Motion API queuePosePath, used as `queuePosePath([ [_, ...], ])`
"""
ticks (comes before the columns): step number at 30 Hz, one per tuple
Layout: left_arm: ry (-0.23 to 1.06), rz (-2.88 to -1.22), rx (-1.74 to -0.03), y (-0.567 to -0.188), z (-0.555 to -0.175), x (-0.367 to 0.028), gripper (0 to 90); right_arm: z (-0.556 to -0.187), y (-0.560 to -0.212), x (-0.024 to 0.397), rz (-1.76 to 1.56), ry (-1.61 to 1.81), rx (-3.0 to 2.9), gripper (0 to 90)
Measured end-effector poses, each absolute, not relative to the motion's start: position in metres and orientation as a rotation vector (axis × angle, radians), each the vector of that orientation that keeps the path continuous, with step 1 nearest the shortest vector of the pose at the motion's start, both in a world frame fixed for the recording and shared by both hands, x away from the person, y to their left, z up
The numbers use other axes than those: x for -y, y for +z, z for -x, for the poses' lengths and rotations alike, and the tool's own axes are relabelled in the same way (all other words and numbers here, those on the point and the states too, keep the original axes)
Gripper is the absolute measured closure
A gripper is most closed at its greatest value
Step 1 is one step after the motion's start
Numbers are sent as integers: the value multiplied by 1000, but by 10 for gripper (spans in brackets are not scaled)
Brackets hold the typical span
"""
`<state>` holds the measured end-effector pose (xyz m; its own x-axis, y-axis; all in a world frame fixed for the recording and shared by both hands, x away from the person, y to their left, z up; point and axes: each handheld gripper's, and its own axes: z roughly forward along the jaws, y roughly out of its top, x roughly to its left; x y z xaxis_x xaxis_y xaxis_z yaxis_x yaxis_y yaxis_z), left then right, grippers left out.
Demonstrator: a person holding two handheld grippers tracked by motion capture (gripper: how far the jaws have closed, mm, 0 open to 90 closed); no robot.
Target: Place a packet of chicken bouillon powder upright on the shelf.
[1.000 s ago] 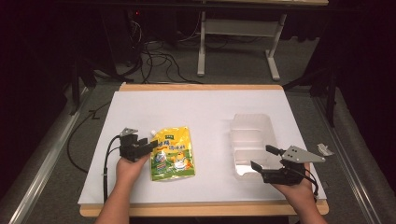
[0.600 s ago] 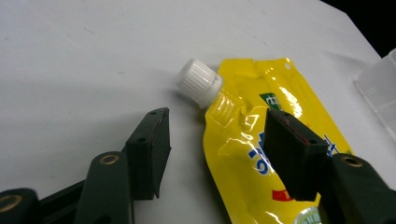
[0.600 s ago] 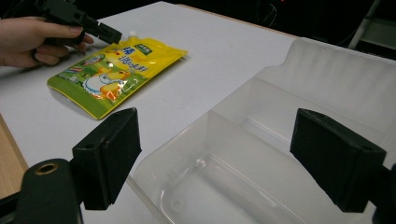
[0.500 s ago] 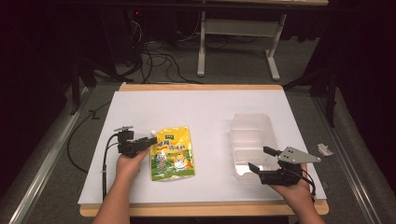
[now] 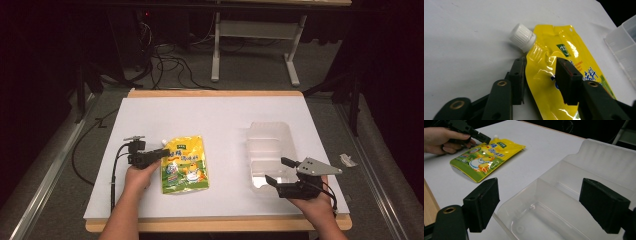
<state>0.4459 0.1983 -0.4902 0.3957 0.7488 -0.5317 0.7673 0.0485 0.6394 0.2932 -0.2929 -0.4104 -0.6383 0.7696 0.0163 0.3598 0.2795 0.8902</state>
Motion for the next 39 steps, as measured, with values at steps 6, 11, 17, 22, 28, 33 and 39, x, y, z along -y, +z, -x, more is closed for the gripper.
queuePosePath([
  [6, 34, -1742, -1336, -488, -444, -192, 710, -293, -410, 294, -1018, 1319, -2131, 168],
  [11, 118, -1835, -1277, -486, -439, -180, 836, -293, -410, 295, -1013, 1322, -2126, 170],
  [17, 188, -1863, -1242, -483, -434, -173, 900, -292, -409, 295, -1024, 1327, -2123, 173],
  [22, 267, -1849, -1231, -477, -428, -165, 900, -292, -409, 295, -1010, 1321, -2123, 174],
  [28, 353, -1813, -1208, -467, -417, -162, 900, -291, -409, 295, -1012, 1319, -2122, 173],
  [33, 416, -1781, -1173, -458, -407, -160, 900, -290, -409, 295, -1007, 1318, -2113, 195],
  [39, 467, -1745, -1113, -446, -394, -161, 900, -288, -406, 297, -975, 1343, -2076, 259],
])
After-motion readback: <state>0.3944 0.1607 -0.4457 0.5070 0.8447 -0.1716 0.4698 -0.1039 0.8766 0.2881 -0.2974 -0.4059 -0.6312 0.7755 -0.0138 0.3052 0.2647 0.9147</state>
